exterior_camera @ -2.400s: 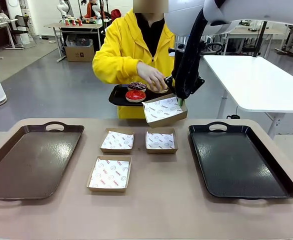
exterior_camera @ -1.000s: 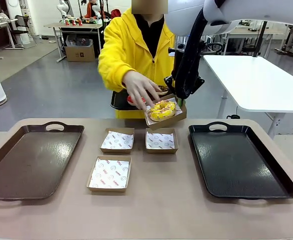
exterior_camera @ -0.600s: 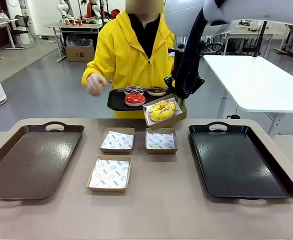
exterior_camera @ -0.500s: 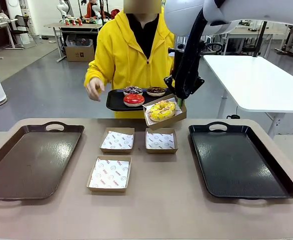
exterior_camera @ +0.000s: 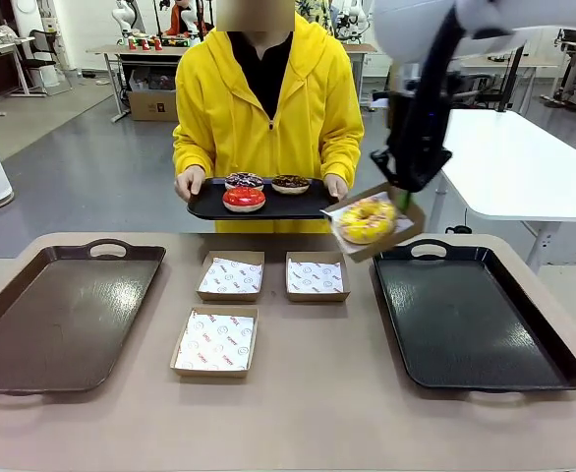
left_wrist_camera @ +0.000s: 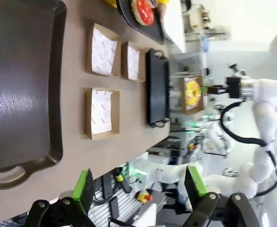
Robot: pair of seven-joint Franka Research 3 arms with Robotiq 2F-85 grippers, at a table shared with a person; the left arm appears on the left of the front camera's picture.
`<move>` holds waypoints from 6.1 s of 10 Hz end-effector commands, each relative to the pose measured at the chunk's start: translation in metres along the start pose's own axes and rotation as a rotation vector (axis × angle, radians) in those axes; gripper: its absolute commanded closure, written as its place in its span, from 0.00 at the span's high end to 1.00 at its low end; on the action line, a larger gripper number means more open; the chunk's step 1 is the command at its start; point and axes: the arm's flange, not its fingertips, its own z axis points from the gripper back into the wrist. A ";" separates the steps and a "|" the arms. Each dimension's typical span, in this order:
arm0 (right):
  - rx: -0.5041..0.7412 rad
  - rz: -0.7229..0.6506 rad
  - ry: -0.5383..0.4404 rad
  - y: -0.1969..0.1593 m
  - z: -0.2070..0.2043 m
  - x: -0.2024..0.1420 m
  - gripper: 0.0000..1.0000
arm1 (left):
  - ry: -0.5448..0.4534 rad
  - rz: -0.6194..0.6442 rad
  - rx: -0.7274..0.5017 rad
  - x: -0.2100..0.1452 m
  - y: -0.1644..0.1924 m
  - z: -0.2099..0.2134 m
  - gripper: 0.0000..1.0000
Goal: Individually package the donuts and arrange them on the tray.
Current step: Place the picked Paper togo box on the Handle tray while simultaneously picking up another Paper togo box from the table with the other hand.
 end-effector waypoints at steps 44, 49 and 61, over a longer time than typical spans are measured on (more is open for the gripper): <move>0.200 -0.245 0.008 -0.127 -0.197 -0.078 0.01 | 0.200 -0.239 0.980 -0.017 -0.015 -0.382 1.00; 0.202 -0.231 0.018 -0.127 -0.202 -0.077 0.01 | 0.184 -0.214 0.992 -0.010 -0.010 -0.386 1.00; 0.278 -0.261 0.034 -0.134 -0.188 -0.086 1.00 | 0.196 -0.192 0.998 -0.007 -0.010 -0.383 0.00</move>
